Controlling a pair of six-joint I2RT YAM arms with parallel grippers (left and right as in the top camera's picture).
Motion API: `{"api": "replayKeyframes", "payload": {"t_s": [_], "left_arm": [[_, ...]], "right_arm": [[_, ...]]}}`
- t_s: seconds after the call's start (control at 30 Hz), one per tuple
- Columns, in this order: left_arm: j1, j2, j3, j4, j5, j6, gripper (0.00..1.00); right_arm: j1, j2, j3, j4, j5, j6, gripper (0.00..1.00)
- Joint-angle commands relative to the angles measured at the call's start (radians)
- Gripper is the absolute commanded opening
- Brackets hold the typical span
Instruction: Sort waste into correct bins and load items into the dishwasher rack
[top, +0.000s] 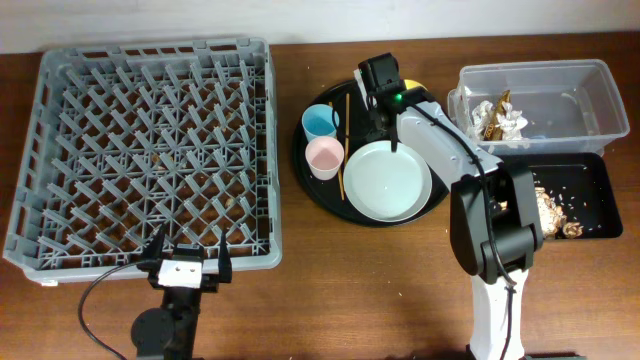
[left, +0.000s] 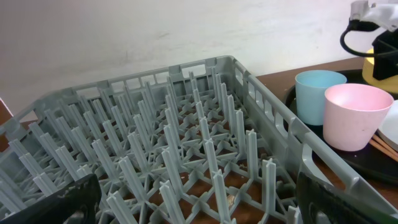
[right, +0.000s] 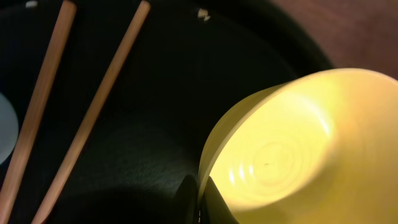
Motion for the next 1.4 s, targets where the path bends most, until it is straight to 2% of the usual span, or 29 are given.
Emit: {"api": "replayKeyframes", "payload": {"t_s": [0.0, 0.07, 0.1, 0.13, 0.2, 0.33, 0.43, 0.5, 0.67, 0.83, 1.17, 1.37], "left_arm": [[0.002, -0.006, -0.005, -0.002, 0.011, 0.016, 0.99], [0.002, -0.006, -0.005, -0.002, 0.01, 0.016, 0.99], [0.002, -0.006, -0.005, -0.002, 0.011, 0.016, 0.99], [0.002, -0.006, -0.005, -0.002, 0.011, 0.016, 0.99], [0.002, -0.006, -0.005, -0.002, 0.011, 0.016, 0.99], [0.002, -0.006, -0.005, -0.002, 0.011, 0.016, 0.99], [0.002, -0.006, -0.005, -0.002, 0.011, 0.016, 0.99], [0.002, -0.006, -0.005, -0.002, 0.011, 0.016, 0.99], [0.002, -0.006, -0.005, -0.002, 0.011, 0.016, 0.99], [0.002, -0.006, -0.005, -0.002, 0.011, 0.016, 0.99], [0.002, -0.006, -0.005, -0.002, 0.01, 0.016, 0.99], [0.002, -0.006, -0.005, -0.001, 0.011, 0.016, 0.99]], "right_arm": [[-0.001, 0.007, 0.001, -0.02, -0.042, 0.02, 0.11], [-0.001, 0.007, 0.001, -0.034, -0.046, 0.025, 0.41], [-0.001, 0.007, 0.001, -0.039, -0.045, 0.037, 0.5], [-0.002, 0.007, 0.002, -0.045, -0.046, 0.058, 0.57], [-0.008, -0.01, 0.023, -0.08, -0.052, 0.124, 0.62], [-0.015, -0.09, 0.134, -0.213, -0.135, 0.154, 0.64], [-0.009, -0.148, 0.248, -0.359, -0.262, 0.232, 0.66], [0.007, -0.156, 0.269, -0.396, -0.339, 0.308, 0.65], [0.091, -0.104, 0.241, -0.419, -0.345, 0.437, 0.56], [0.166, -0.046, 0.204, -0.416, -0.283, 0.475, 0.52], [0.148, -0.043, 0.192, -0.424, -0.22, 0.489, 0.5], [0.137, -0.029, 0.174, -0.453, -0.195, 0.489, 0.45]]}}
